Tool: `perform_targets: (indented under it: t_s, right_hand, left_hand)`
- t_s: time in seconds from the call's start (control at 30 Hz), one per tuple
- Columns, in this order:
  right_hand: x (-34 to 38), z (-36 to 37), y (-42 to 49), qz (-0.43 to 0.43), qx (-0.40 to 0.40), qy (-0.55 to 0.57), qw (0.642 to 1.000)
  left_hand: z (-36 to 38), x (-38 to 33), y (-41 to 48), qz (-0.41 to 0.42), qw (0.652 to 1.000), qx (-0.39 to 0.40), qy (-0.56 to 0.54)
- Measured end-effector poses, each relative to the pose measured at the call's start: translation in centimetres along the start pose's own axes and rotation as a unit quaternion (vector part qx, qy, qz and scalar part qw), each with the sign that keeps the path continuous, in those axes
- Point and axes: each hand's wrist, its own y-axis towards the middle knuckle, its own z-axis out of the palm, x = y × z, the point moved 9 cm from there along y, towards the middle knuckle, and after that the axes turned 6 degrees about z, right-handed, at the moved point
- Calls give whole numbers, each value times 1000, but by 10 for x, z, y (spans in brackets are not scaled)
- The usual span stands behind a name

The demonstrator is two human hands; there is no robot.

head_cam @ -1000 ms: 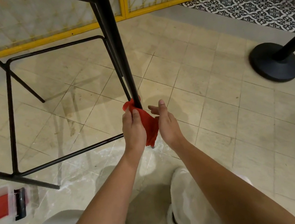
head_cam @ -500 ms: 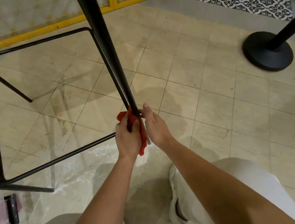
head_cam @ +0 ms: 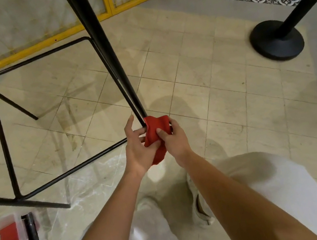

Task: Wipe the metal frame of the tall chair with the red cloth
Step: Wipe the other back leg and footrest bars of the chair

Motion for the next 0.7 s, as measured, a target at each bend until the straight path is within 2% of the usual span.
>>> perform_targets:
  t_s: [0.17,0.23,0.3,0.37,0.5,0.7]
  right_hand:
    - [-12,-5,2,-8,5,34,999]
    - [-21,-7,6,20,3,72,997]
    - [-31,-11,13,48,-17,102,993]
    - [-38,-11,20,57,-39,93,993]
    - [-43,-1,31,47,-36,115,992]
    - [-42,23,43,16,10,205,979]
  left_hand:
    - [8,1,12,8,999,39,-23]
    - [11,3,16,0,998,48,-49]
    - [9,10,19,-17,996,25,-88]
    - [-1,20,20,-29,992,-30,-117]
    - [-14,18,29,26,996,-81,13]
    - [-16,19,39,13,993,-117,14]
